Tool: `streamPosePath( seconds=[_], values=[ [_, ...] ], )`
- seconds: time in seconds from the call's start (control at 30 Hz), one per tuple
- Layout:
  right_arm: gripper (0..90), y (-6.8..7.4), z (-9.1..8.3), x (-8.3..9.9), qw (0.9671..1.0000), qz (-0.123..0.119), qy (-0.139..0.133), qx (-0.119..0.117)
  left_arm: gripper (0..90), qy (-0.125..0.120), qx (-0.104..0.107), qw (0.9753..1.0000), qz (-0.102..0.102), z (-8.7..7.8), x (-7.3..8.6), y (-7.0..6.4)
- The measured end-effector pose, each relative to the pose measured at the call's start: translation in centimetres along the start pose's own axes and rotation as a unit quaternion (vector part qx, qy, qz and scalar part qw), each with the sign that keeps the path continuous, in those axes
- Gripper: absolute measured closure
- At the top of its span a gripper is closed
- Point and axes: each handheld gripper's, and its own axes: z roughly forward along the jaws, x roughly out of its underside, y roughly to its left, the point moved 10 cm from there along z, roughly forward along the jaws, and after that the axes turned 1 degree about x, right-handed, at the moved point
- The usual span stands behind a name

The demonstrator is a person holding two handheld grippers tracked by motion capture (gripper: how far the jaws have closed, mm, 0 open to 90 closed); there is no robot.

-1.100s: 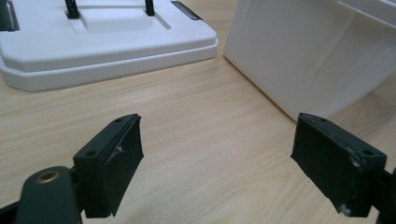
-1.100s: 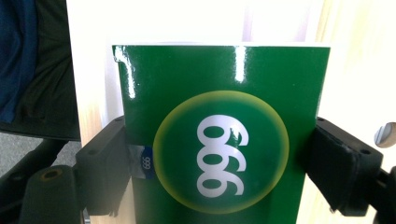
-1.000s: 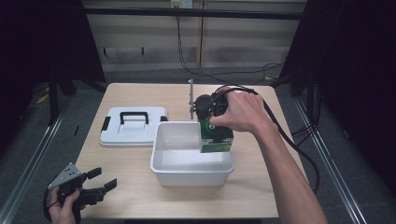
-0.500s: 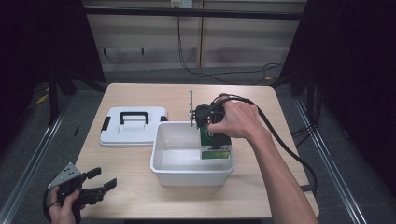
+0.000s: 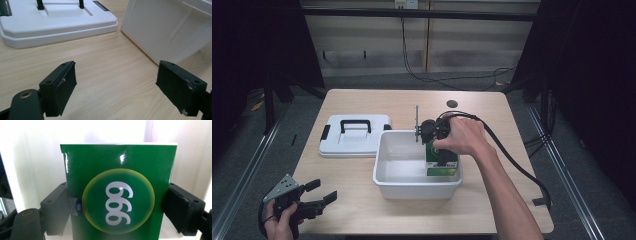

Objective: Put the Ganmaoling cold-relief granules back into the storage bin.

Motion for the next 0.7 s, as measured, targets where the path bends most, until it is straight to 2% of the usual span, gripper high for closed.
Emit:
streamPosePath(
  seconds=[0.2, 0.53, 0.6, 0.7],
  values=[
    [15.9, -0.1, 0.8, 0.1, 0.9999, -0.001, 0.002, 0.015, 15.8, 0.001, 0.001, 1.0000, 0.000, 0.0, 0.0, 0.0],
    [15.8, -0.2, 2.6, 0.1, 0.9996, 0.000, 0.018, 0.022, 15.8, 0.001, 0.000, 1.0000, 0.001, 0.0, 0.0, 0.0],
    [15.8, -0.2, 2.8, 0.1, 0.9997, -0.002, 0.020, 0.017, 15.8, 0.000, 0.001, 1.0000, 0.001, 0.0, 0.0, -0.1],
    [15.8, -0.2, 3.2, -0.1, 0.9997, -0.002, 0.016, 0.016, 15.8, 0.000, 0.001, 1.0000, 0.001, 0.0, 0.0, -0.1]
  ],
)
